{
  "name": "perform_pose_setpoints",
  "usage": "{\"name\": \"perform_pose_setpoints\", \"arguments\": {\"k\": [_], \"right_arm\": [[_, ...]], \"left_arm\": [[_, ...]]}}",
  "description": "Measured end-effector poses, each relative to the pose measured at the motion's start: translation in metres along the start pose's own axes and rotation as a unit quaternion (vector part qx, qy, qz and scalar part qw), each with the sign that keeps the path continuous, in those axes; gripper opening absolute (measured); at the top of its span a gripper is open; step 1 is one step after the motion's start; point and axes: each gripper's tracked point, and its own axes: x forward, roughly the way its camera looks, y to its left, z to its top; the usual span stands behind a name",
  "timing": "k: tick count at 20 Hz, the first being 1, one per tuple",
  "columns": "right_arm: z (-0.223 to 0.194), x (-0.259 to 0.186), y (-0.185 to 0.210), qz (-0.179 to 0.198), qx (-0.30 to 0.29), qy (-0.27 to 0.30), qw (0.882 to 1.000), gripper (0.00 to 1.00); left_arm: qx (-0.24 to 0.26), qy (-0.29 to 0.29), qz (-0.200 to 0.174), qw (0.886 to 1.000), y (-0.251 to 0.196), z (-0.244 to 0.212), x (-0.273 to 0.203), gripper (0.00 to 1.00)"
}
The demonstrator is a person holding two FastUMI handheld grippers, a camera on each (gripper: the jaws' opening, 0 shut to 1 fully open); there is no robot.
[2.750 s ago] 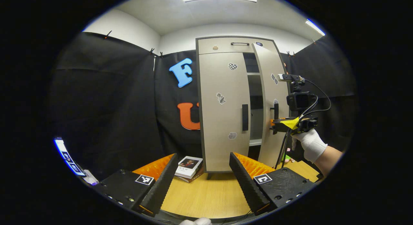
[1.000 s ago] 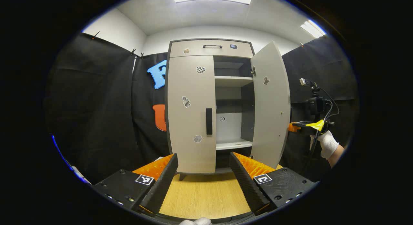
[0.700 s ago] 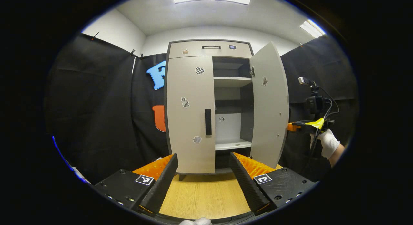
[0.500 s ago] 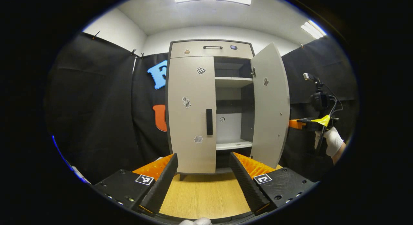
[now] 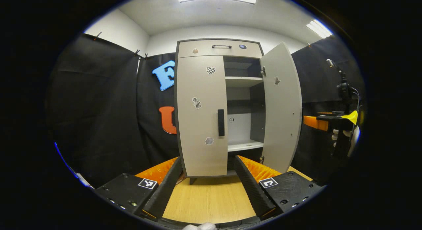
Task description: Open the right door of the double-door shoe cabinet with the right hand, and open the left door with the left hand.
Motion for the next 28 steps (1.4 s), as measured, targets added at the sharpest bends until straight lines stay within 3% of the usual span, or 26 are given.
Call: {"name": "perform_pose_setpoints", "arguments": {"k": [6, 7, 9, 11, 12, 19, 28], "right_arm": [[-0.026, -0.038, 0.030, 0.008, -0.003, -0.007, 1.000, 1.00], [-0.028, -0.038, 0.030, 0.008, 0.001, -0.003, 1.000, 1.00], [-0.030, -0.040, 0.031, 0.012, 0.013, 0.006, 1.000, 1.00], [-0.030, -0.039, 0.026, 0.005, 0.014, 0.009, 1.000, 1.00], [-0.030, -0.040, 0.025, 0.005, 0.015, 0.009, 1.000, 1.00], [-0.022, -0.035, 0.010, -0.003, 0.017, 0.008, 1.000, 1.00], [-0.022, -0.022, -0.018, -0.036, 0.007, 0.017, 0.999, 1.00]], "left_arm": [[-0.001, 0.014, 0.004, 1.000, 0.007, -0.014, 0.021, 0.96], [-0.001, 0.015, 0.005, 1.000, 0.007, -0.014, 0.028, 1.00], [0.001, 0.010, 0.002, 1.000, 0.000, -0.009, 0.046, 0.96], [0.005, 0.002, 0.001, 1.000, -0.007, -0.002, 0.070, 1.00], [0.005, -0.002, 0.000, 1.000, -0.012, 0.002, 0.082, 0.96], [0.004, -0.022, -0.015, 1.000, -0.050, 0.027, 0.193, 0.96], [0.007, -0.030, 0.008, 0.999, -0.056, 0.041, 0.317, 0.96]]}}
